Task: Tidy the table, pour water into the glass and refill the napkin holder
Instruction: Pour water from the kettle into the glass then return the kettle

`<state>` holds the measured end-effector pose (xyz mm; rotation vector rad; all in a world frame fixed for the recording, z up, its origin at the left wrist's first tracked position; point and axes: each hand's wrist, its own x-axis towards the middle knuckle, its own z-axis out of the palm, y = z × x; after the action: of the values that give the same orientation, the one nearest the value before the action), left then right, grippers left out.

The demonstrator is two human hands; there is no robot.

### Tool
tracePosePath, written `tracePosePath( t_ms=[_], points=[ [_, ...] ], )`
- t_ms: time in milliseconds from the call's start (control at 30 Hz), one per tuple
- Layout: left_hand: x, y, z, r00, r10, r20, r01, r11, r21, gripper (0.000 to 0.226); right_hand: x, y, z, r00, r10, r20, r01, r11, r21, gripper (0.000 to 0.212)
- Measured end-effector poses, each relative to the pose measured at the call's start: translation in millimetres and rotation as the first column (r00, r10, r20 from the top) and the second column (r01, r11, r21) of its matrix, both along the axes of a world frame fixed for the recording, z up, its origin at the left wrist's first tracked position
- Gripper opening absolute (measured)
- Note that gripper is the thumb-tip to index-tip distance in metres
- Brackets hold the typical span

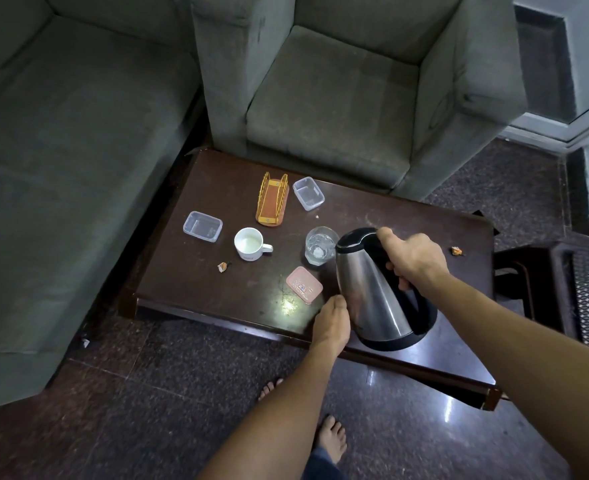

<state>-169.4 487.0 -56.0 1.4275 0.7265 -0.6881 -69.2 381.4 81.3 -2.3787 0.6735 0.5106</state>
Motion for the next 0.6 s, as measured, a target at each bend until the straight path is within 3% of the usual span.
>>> tracePosePath(
  t_ms=[600],
  points=[
    [0.6,0.5,0.3,0.999,0.033,-0.009,-0.033,0.999,-0.008,0.044,3.0,1.4,1.2,1.0,0.016,-0.004,-0.016,1.0,0.012,0.072]
  ],
)
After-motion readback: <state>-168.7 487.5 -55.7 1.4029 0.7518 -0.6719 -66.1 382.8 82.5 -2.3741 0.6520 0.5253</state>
